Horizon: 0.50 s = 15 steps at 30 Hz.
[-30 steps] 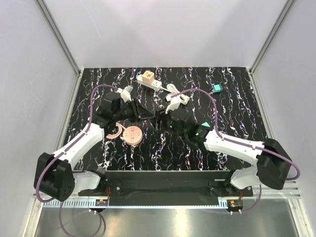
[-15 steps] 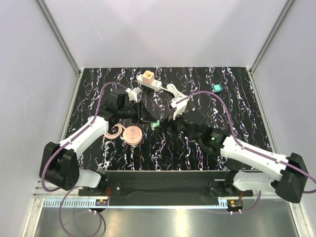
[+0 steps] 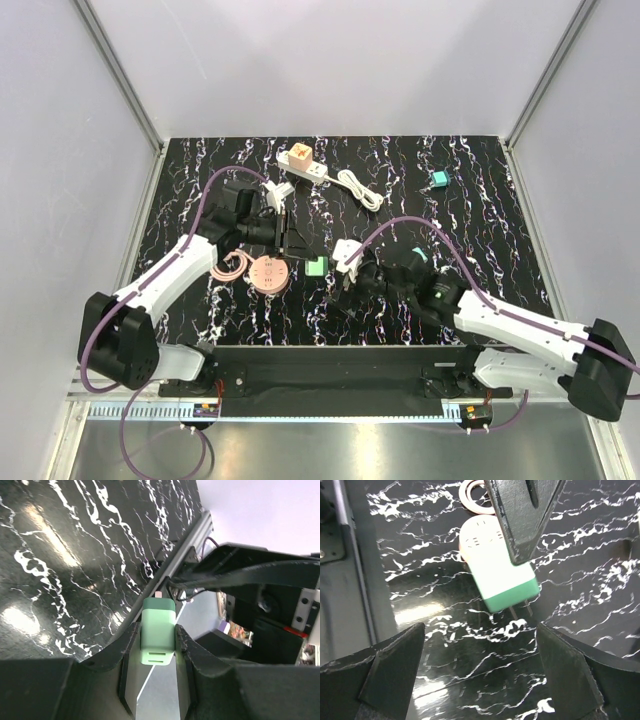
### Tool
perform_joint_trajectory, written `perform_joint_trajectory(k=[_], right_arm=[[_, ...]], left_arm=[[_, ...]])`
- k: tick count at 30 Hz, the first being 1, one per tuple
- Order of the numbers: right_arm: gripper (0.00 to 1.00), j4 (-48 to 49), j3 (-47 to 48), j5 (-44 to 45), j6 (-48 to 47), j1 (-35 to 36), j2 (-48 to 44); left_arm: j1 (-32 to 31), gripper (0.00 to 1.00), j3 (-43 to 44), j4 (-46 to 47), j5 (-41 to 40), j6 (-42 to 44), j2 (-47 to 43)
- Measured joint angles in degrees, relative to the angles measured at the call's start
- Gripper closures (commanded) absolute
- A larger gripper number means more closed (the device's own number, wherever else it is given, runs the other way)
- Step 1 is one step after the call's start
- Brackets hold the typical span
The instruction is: Insert the plug
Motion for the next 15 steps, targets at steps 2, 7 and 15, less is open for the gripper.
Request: perform_joint_trajectory(k=[2, 7, 15], right_arm=[[0.03, 0.9, 0.2, 0.2, -2.2, 0.0, 1.4], [0.05, 3.5, 0.5, 0.8, -6.2, 0.0, 4.3], [0.23, 7.4, 2.9, 1.6, -10.4, 0.2, 10.2]], left_arm=[[0.0, 1.0, 0.0, -0.3, 0.7, 0.5, -0.1], [0.0, 1.0, -0.1, -1.0, 1.7, 1.6, -0.1], [0.0, 0.99, -0.2, -1.3, 2.3, 2.9, -0.1]])
